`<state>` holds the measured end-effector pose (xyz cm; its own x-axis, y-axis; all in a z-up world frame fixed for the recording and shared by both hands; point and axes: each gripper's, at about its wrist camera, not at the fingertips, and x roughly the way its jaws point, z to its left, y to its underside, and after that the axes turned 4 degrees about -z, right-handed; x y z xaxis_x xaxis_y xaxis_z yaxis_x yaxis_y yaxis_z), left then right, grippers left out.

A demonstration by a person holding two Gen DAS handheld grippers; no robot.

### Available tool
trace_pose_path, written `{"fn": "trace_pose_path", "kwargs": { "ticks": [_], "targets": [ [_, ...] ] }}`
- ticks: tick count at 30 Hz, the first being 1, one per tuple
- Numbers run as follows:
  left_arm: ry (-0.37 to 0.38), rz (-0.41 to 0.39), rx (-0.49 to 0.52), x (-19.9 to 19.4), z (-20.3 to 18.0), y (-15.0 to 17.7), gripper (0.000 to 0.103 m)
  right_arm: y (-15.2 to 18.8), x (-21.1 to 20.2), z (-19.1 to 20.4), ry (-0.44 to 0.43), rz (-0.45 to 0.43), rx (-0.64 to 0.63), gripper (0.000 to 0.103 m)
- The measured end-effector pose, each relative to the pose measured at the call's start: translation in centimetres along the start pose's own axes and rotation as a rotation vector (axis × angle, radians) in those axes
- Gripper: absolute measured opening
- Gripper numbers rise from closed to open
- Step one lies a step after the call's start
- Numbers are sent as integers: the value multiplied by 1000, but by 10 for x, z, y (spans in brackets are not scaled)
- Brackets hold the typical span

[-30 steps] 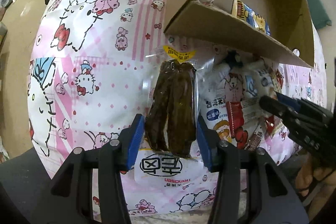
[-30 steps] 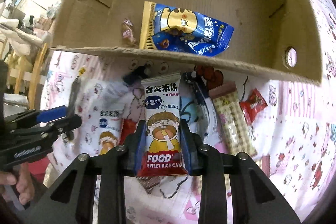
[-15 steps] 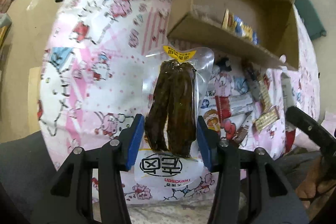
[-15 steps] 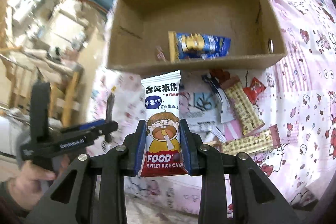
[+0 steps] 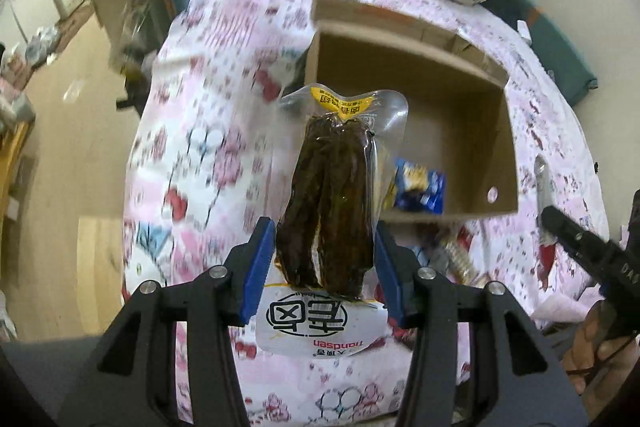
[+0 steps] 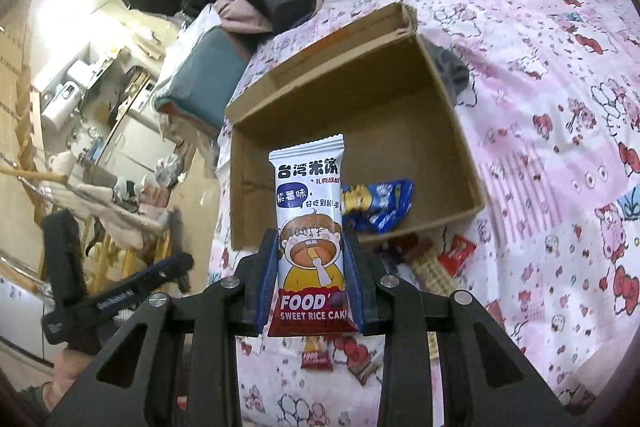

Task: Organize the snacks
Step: 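Lower the meat pack into the box with the left gripper while the right drops the rice cake bar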

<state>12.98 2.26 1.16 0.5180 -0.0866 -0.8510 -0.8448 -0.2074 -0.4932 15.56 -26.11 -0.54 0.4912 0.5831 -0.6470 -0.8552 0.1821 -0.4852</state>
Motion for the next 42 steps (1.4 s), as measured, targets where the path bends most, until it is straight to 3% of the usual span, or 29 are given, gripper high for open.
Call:
{"fn": "trace_pose_path", "kwargs": {
  "ticks": [7, 15, 27, 42],
  "targets": [
    [-8, -49, 76, 12, -29, -41, 45, -25, 12, -14, 38, -27, 15, 32],
    [-3, -54, 125, 51, -53, -64, 45, -44, 39, -35, 122, -12, 15, 32],
    [-3, -85, 298, 107, -75, -53, 45, -50, 83, -53, 191, 63, 6, 32],
    [46, -14, 250, 124, -69, -52, 49, -46, 88, -59, 183, 94, 58, 35]
  ]
}}
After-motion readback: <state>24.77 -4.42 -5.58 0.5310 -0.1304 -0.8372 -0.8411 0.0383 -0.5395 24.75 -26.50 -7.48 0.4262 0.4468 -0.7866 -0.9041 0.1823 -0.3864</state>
